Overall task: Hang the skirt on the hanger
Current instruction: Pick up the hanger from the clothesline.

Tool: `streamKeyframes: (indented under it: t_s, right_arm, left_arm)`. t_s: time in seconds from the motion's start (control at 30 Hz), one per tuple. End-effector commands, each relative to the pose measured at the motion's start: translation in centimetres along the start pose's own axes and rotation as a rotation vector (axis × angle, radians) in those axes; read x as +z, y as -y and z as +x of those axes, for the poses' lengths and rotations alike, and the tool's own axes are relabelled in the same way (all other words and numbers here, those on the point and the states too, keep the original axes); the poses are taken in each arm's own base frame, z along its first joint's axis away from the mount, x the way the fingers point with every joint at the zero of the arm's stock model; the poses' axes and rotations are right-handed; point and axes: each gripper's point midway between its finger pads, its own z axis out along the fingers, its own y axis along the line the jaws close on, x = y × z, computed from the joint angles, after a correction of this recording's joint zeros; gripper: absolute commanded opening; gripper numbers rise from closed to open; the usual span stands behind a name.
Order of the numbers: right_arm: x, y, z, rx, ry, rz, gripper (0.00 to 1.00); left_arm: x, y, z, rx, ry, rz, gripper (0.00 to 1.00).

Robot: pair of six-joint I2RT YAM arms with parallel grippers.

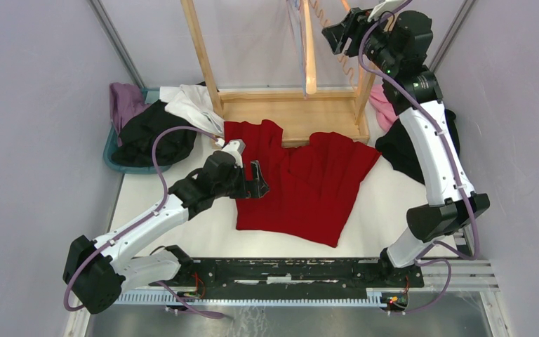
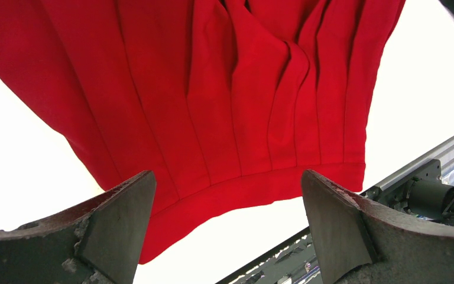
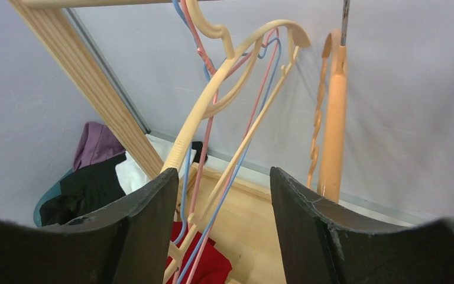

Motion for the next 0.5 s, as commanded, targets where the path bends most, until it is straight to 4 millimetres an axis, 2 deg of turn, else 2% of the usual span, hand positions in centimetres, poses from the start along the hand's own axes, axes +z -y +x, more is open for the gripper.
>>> streamKeyframes:
  t_s: [0.0, 0.47]
  right_arm:
    - [-0.4, -2.5, -2.6, 0.003, 0.069, -0.072, 0.63]
    - [1.4, -4.9, -1.1, -0.014, 0.034, -0.059, 0.61]
  left_arm:
    - [-0.2, 0.5, -1.3, -0.012, 0.049, 0.015, 0.99]
    - [-0.5, 0.4, -1.3, -0.013, 0.055, 0.015, 0.99]
